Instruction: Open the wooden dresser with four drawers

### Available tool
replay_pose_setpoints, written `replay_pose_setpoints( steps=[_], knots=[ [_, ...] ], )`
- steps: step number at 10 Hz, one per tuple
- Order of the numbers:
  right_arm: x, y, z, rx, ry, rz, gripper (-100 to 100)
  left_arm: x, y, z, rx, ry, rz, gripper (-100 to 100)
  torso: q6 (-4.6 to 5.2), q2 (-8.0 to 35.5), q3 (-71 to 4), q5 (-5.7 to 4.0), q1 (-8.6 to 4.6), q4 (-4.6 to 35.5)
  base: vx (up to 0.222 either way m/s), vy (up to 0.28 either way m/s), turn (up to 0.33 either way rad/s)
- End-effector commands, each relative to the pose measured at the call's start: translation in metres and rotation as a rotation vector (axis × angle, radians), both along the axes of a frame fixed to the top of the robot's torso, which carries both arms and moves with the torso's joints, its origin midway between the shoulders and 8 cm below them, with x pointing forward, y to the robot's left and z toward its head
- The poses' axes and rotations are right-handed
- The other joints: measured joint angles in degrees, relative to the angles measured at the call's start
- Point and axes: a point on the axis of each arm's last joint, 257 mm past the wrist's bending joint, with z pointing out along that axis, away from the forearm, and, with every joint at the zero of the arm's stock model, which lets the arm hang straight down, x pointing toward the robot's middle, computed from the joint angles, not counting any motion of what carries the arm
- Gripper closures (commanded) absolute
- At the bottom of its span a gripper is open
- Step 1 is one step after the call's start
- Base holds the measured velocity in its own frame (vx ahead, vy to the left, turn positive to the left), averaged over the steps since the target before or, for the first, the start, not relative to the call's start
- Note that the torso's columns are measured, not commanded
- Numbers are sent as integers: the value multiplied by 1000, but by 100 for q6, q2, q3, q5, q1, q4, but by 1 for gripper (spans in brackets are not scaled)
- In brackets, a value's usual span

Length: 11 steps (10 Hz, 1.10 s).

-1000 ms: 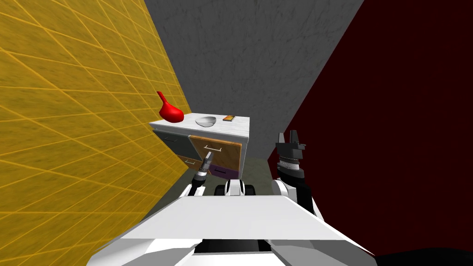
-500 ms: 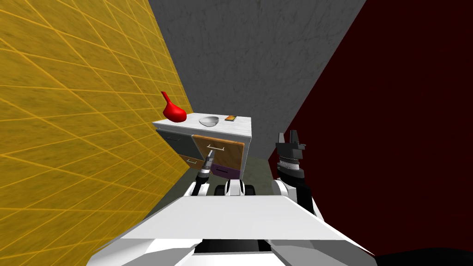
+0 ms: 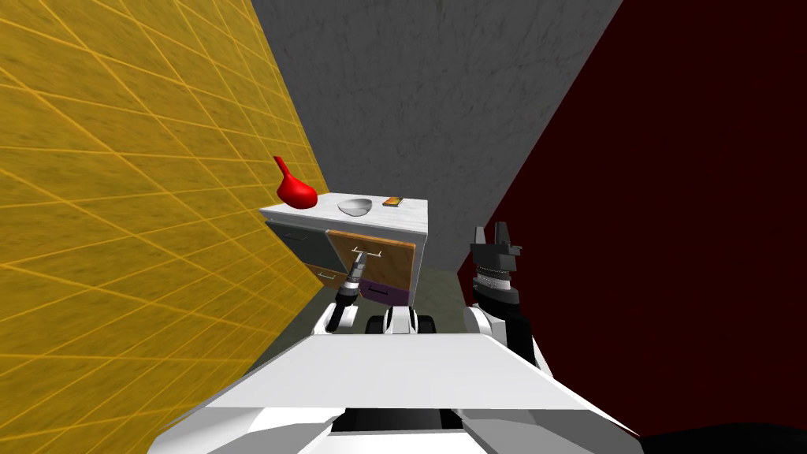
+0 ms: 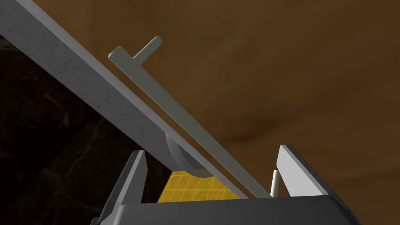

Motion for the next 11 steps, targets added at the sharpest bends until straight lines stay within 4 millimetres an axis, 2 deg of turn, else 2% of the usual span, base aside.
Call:
replay_pose_setpoints(
  steps=[1,2,3,4,6,7,9,11],
  knots=[
    [0,0,0,0,0,0,0,-16,-1,-11,2,0,1,100,-1,0,0,1,5,0,2,28,15],
    [0,0,0,0,0,0,0,-22,-2,-14,2,0,1,100,9,11,5,-6,-10,12,4,25,-11],
    [0,0,0,0,0,0,0,-18,-1,-14,2,4,2,100,5,7,4,-6,-14,6,0,10,-3],
    [0,0,0,0,0,0,0,-20,5,-14,33,0,-4,-100,2,1,1,-5,-14,2,0,0,0],
    [0,0,0,0,0,0,0,-20,11,-13,62,-1,-11,-100,1,-2,-2,-2,-7,0,-17,-37,3],
    [0,0,0,0,0,0,0,-17,2,-15,12,9,-1,-100,1,6,3,-5,-21,1,-20,-103,8],
    [0,0,0,0,0,0,0,-18,2,-15,12,7,-1,-100,1,-3,-2,-4,-9,0,-8,-58,1],
    [0,0,0,0,0,0,0,-3,3,-5,12,8,-1,-100,1,-4,-3,4,14,-1,-6,-24,1]
  ],
)
